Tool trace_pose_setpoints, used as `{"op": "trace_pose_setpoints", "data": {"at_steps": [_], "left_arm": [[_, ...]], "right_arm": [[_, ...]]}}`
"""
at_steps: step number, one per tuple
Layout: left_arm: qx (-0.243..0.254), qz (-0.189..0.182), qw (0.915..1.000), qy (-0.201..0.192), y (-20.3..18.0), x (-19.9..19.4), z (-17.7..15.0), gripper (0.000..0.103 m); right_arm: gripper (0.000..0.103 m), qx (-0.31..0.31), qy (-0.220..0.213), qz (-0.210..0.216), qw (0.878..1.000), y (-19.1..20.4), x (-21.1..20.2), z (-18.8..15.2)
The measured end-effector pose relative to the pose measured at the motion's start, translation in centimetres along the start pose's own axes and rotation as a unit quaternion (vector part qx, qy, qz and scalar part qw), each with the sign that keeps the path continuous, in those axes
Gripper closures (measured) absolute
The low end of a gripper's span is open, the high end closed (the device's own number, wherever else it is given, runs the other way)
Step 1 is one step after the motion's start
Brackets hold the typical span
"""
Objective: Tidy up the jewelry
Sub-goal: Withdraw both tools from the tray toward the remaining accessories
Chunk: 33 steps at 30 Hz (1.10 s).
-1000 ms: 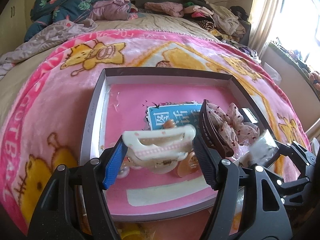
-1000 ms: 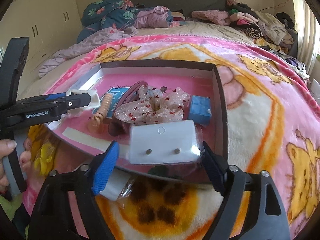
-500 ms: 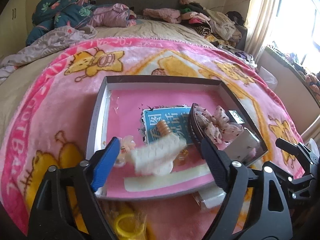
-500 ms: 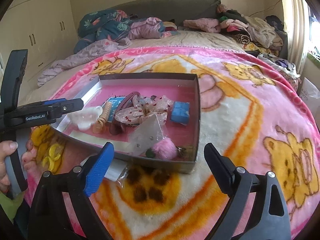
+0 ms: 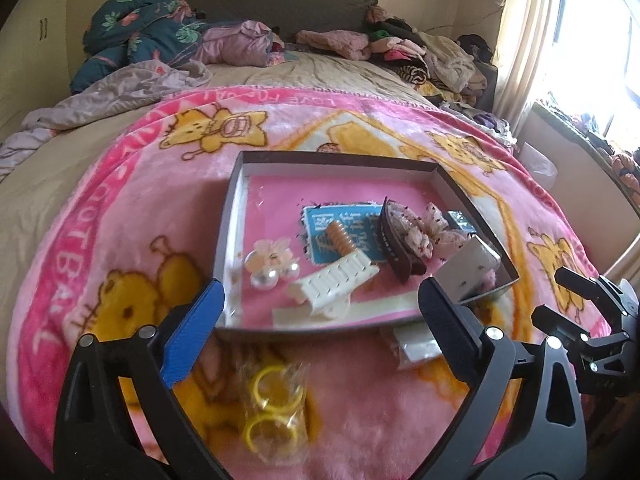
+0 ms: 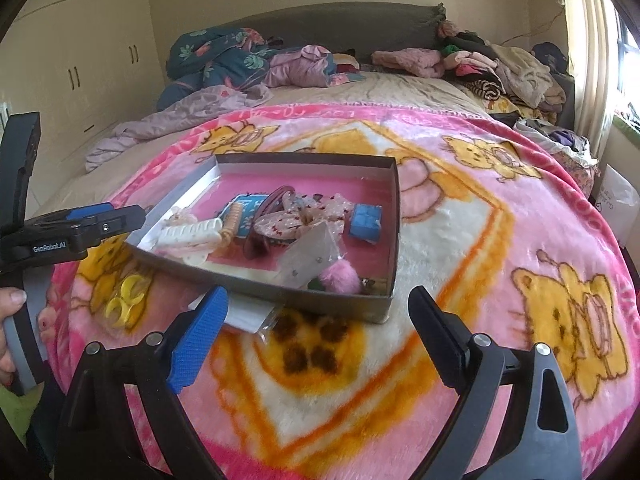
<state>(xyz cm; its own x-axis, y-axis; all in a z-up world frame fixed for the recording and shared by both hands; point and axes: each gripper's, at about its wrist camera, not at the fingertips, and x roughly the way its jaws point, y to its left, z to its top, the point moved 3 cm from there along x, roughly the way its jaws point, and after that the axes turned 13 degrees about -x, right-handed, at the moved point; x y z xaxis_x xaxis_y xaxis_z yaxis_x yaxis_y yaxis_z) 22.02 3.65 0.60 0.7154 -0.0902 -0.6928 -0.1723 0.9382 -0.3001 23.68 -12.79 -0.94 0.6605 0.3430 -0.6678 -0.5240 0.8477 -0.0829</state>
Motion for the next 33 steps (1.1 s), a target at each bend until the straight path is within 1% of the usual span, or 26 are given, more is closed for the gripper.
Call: {"op": "trace_pose_setpoints", "data": {"at_steps": [6,16,26,33], "left_arm": [[-0.009,0.011,0.9999,0.001,1.5,-1.1,-1.5,0.014],[-0.02,0.031,0.9992,0.012,3.8,-1.4,-3.9,0.014],[-0.03,0.047,0.998,0.031,5.8,-1.0,-6.5,0.014],[-0.033,0.052,0.9972,0.044,6.5,-0.5,-7.7,0.014]], "right_arm": [[0.014,-0.013,0.004,0.003,1.0,1.1,-0.3,-0.5],[0.014,-0.049,0.016,0.009,0.999,3.7,0.4,-1.8],[0.014,-0.101,0.035,0.009,0.994,6.4,2.8,-2.9],[0.014,-0.137,0.034,0.007,0.99,7.6,4.4,-2.9]]}}
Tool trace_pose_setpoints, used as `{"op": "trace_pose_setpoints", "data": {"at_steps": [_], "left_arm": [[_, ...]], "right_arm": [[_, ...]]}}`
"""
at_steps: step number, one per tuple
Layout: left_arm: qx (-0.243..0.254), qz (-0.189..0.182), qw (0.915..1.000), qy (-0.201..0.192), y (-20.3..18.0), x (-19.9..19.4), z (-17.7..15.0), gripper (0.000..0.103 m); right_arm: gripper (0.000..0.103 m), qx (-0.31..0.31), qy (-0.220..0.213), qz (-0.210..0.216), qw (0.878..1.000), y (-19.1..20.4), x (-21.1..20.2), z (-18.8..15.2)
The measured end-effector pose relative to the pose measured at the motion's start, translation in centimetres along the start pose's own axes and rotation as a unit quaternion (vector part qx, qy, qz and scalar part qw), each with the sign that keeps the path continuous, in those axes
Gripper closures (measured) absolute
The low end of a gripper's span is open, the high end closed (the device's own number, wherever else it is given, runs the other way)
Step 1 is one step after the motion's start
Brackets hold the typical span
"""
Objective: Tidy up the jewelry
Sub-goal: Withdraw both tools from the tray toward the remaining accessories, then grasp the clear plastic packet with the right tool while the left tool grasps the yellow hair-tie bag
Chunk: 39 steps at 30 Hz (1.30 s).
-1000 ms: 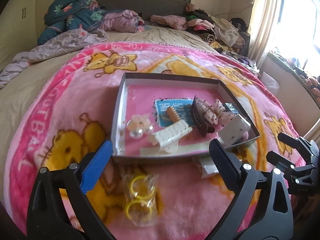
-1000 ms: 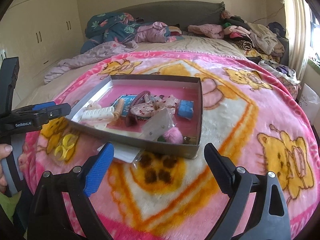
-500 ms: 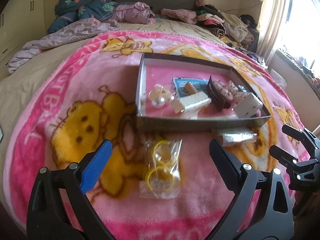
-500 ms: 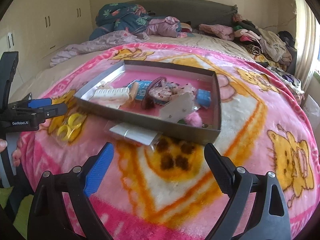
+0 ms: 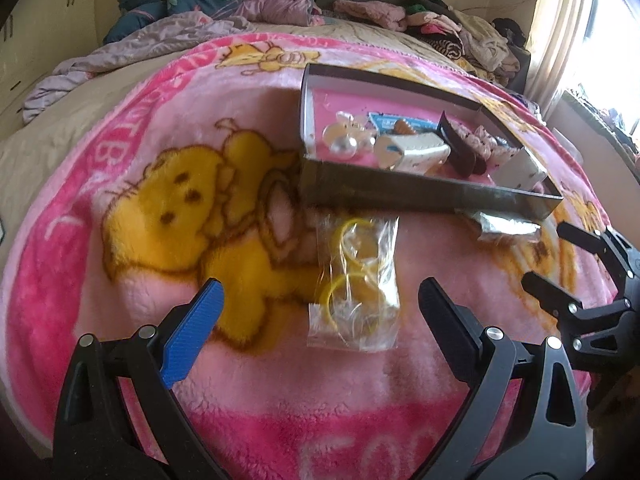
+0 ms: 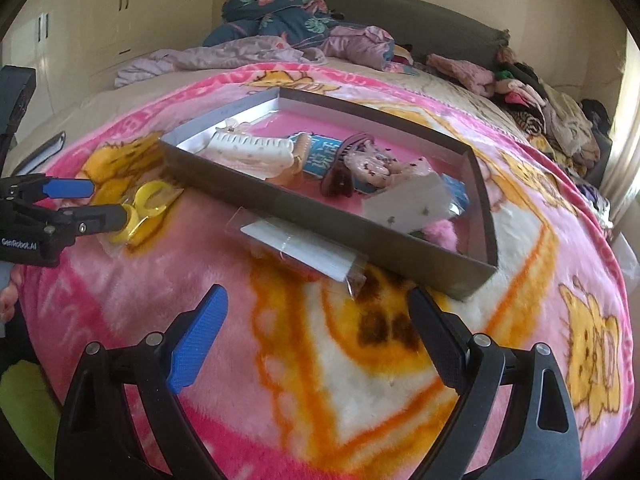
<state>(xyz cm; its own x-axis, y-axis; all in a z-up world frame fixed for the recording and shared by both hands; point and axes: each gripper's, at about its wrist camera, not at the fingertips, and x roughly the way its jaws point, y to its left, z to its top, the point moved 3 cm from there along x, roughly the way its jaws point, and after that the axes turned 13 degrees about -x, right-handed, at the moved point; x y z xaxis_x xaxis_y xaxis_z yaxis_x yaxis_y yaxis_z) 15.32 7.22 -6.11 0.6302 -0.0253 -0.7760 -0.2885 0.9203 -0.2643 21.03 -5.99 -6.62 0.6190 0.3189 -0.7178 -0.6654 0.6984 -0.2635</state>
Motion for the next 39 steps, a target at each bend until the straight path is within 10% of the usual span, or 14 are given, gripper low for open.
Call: {"op": "trace_pose_setpoints", "data": {"at_steps": [23,39], "left_arm": [[0.009,-0.024,0.9994,0.024,-1.4,2.1,-0.7,0.064],[-0.01,-0.062,0.998,0.002,-1.4,-1.1,0.2,0.067]], "right_arm": [[0.053,-0.059,-0.005,0.037,0.998,1.7,4.0,2.3],[0.053,0.028,-0.023,0.102,0.994,0.8,0.7,1.7]]}}
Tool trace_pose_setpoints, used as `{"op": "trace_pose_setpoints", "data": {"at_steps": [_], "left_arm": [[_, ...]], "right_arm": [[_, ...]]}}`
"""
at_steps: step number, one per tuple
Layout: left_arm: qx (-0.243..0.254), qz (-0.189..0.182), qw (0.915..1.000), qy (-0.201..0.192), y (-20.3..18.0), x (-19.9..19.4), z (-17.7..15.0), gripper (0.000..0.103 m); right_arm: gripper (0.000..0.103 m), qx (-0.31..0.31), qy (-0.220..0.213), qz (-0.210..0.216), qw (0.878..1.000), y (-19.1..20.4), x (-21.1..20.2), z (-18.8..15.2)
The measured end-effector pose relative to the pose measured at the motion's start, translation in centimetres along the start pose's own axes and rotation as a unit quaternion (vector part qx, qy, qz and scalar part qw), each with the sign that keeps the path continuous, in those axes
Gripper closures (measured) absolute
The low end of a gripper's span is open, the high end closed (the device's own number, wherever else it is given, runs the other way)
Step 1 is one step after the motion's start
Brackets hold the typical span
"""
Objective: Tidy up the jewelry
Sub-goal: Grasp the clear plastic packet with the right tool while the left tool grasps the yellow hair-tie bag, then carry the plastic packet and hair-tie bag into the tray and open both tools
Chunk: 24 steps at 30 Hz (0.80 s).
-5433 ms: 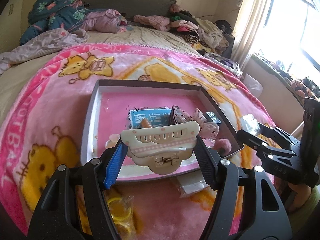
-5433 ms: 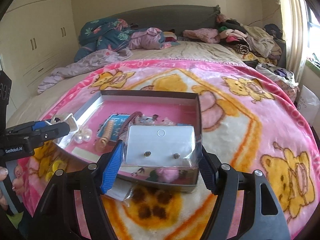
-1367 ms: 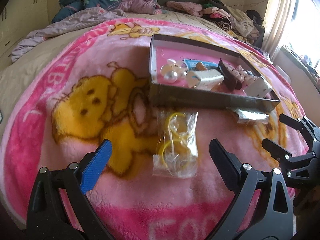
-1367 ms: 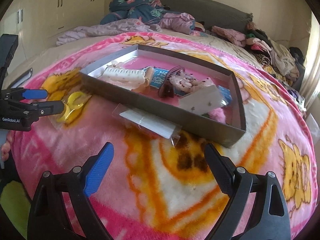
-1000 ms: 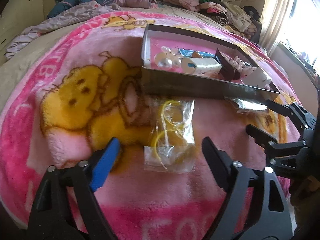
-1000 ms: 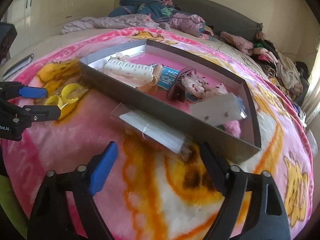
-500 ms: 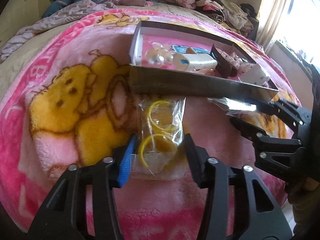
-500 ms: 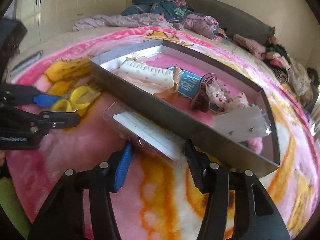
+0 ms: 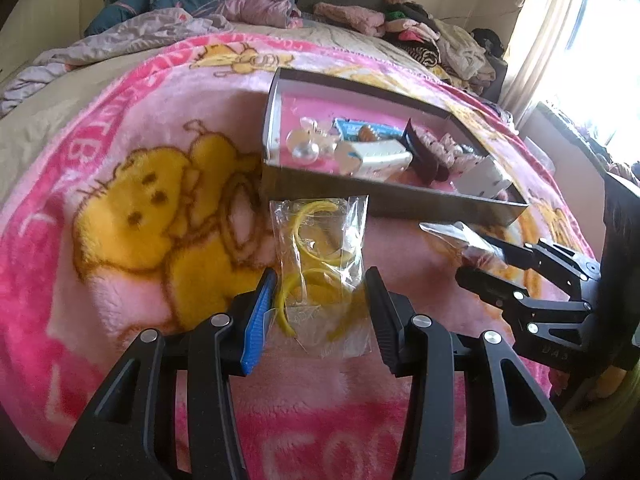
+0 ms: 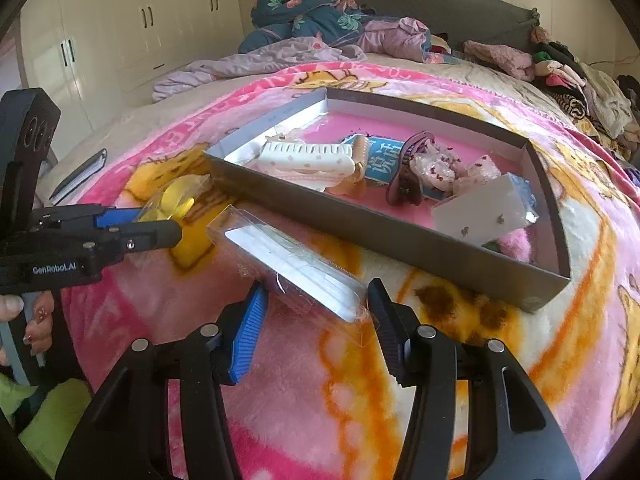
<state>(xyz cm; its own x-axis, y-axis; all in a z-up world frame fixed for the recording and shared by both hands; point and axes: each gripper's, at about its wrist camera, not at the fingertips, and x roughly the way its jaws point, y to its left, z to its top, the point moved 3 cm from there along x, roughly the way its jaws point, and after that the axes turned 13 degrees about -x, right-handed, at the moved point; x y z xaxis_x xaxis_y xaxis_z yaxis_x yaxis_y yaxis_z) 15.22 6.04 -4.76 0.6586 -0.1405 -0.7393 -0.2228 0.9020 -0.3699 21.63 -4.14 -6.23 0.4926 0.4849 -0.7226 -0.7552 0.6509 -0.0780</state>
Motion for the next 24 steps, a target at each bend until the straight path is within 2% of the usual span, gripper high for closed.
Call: {"op": "trace_pose_setpoints", "data": {"at_steps": [24], "left_arm": [[0.059,-0.036,0.9974,-0.017,-7.0,-0.3,3.3,0.066]], "right_arm": [[0.053,0.049,-0.038,-0.083,0.995,-6.3,-5.7,-0.5]]}}
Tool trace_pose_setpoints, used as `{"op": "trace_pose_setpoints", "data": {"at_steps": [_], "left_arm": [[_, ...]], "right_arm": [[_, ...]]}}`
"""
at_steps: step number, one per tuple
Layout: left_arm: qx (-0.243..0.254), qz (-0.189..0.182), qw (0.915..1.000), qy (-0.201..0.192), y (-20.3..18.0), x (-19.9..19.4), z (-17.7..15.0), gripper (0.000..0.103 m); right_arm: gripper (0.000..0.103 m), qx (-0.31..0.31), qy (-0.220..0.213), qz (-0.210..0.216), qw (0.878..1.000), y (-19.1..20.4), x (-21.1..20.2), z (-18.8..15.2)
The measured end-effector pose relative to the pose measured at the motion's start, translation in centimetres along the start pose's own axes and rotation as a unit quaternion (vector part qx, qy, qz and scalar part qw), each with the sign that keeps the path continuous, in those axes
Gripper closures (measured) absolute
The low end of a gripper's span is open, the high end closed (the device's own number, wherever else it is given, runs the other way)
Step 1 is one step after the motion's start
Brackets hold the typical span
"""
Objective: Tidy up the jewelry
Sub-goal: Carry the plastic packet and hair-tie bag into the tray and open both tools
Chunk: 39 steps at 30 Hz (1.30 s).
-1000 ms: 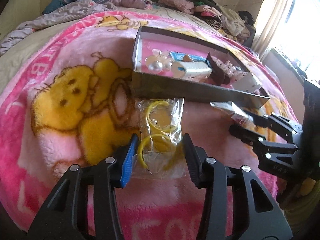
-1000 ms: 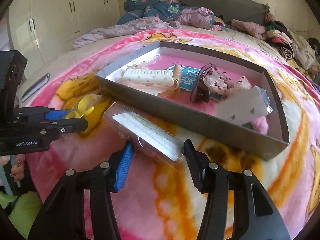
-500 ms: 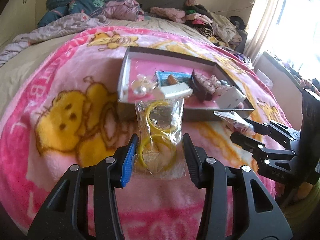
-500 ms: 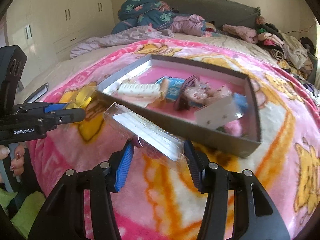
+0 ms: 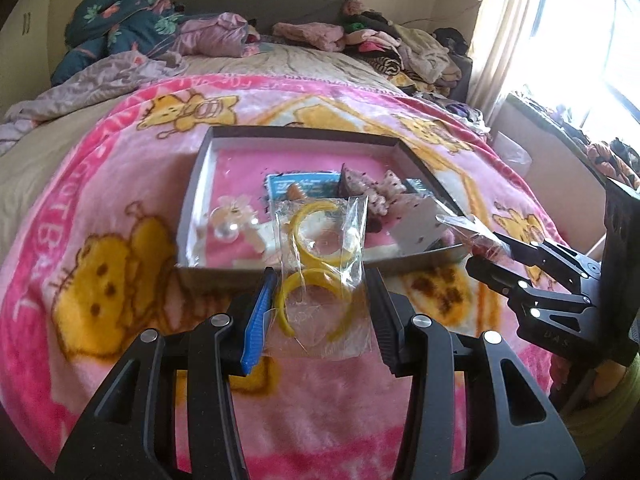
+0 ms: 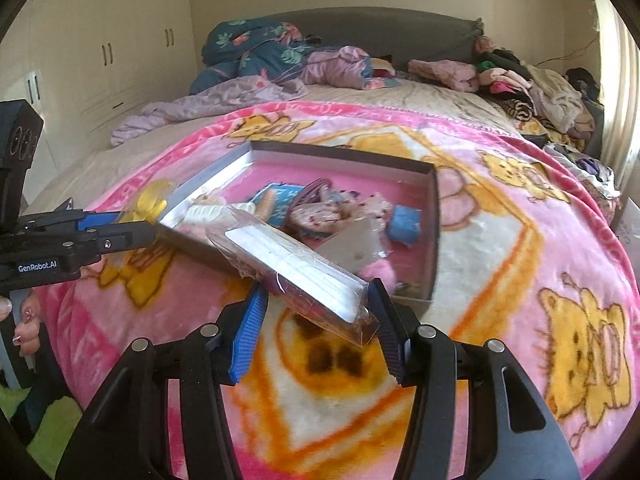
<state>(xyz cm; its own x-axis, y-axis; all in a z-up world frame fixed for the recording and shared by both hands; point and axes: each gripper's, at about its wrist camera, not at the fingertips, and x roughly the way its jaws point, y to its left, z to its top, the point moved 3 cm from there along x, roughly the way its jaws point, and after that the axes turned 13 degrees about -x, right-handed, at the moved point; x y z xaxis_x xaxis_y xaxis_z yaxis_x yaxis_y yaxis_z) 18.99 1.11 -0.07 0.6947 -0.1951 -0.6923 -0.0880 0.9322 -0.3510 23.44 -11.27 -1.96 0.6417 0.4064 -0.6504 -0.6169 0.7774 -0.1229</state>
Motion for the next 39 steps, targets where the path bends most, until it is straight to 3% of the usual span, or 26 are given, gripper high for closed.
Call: {"op": "trace_pose_setpoints", "data": {"at_steps": [14,39], "left_arm": [[0.021,-0.009,0.9997,0.001,-2.4,2.0,2.3,0.066],[0.001,0.015,0.9998,0.014,0.4,6.4,7.1,0.066]], "right_arm": [[0.053,0.027,-0.009,-0.032,0.999,-3.7,-0.4,0.4],[0.053,0.034,-0.007,-0.054,0.998,-6.9,3.1,3.7]]}}
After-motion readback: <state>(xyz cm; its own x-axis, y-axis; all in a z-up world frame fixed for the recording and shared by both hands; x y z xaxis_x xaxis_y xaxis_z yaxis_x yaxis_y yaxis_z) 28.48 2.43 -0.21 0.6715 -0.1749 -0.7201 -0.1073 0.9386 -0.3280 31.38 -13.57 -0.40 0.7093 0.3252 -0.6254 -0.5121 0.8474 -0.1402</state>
